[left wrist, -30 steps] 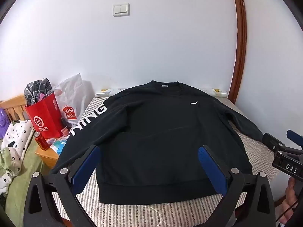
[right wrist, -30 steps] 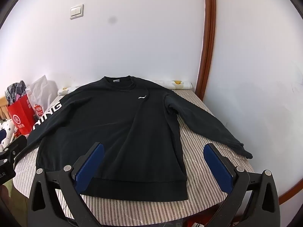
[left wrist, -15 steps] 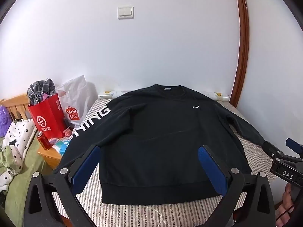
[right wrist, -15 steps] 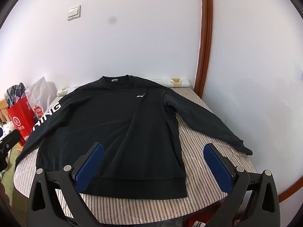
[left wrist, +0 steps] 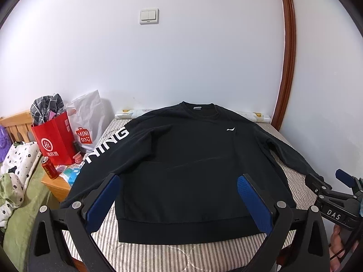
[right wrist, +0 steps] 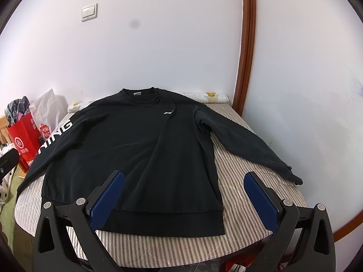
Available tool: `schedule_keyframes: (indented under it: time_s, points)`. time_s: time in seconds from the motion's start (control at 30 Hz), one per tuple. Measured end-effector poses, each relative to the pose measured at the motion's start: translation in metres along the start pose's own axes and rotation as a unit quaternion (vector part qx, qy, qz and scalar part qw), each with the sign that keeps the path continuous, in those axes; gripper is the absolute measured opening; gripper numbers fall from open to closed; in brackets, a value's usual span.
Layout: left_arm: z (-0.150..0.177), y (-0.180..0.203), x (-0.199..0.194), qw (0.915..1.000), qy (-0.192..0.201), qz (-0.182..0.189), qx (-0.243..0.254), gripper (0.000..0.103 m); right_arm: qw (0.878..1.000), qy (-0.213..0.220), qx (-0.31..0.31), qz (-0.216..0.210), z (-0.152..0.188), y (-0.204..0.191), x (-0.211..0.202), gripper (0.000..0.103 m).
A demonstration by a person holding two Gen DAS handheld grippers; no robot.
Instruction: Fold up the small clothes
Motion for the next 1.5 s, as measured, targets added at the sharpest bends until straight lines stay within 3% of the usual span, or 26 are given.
schedule_keyframes:
  time_s: [1.5]
  points:
    - [0.012,-0.034,0.008,0.9993,-0.006,-0.02,-0.031,0.103,1.0,0.006,-0.014,0.01,-0.001,-0.016,-0.007,0.103]
Point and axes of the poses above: each gripper's, at about its wrist camera, not at the fingertips, and x roughly the way its jaws point, y to its right, z to its underside, the point moved 9 cm from there along x, roughly the way its jaws point, and after that the axes turned 7 degrees about y, right-handed, at the moved point
